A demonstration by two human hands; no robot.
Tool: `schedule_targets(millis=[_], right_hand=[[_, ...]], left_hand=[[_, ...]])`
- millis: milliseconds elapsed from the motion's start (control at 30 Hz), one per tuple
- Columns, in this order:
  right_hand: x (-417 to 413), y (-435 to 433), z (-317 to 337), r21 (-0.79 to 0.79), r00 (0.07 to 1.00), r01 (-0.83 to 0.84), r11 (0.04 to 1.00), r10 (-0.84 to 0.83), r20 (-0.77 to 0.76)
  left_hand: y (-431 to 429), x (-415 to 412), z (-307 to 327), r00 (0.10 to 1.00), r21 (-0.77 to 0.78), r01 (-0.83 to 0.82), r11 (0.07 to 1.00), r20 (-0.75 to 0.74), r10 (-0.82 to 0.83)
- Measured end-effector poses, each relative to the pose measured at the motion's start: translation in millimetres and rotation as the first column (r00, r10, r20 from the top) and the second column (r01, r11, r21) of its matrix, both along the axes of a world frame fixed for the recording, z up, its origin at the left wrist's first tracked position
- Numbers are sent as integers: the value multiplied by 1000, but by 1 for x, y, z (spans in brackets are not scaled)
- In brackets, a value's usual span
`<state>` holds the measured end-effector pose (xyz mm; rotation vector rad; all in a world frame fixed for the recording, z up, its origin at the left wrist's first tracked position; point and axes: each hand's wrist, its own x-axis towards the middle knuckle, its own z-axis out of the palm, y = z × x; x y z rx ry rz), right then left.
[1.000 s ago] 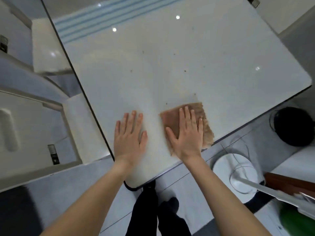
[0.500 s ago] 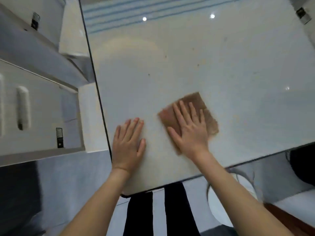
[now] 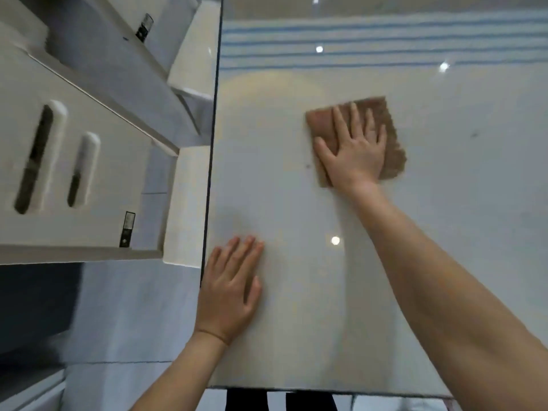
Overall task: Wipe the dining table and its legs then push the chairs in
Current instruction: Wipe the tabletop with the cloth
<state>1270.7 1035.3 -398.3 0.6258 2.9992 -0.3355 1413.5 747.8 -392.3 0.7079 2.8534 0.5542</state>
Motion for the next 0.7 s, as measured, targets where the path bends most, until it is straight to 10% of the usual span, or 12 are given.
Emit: schedule_targets(millis=[133,400,700], right_hand=[[-16,-31,1,8,983,-181,983,181,-16],[210,-64,13,51,933,-340,939,330,146],[-56,-116,-2,15,888,-457,889,457,-47]], left_hand=[[0,-2,0,1000,7,9,1000,-12,-9],[0,-1,1,1000,1,0,1000,9,0],[0,-2,3,999,41,-4,999,33,2]])
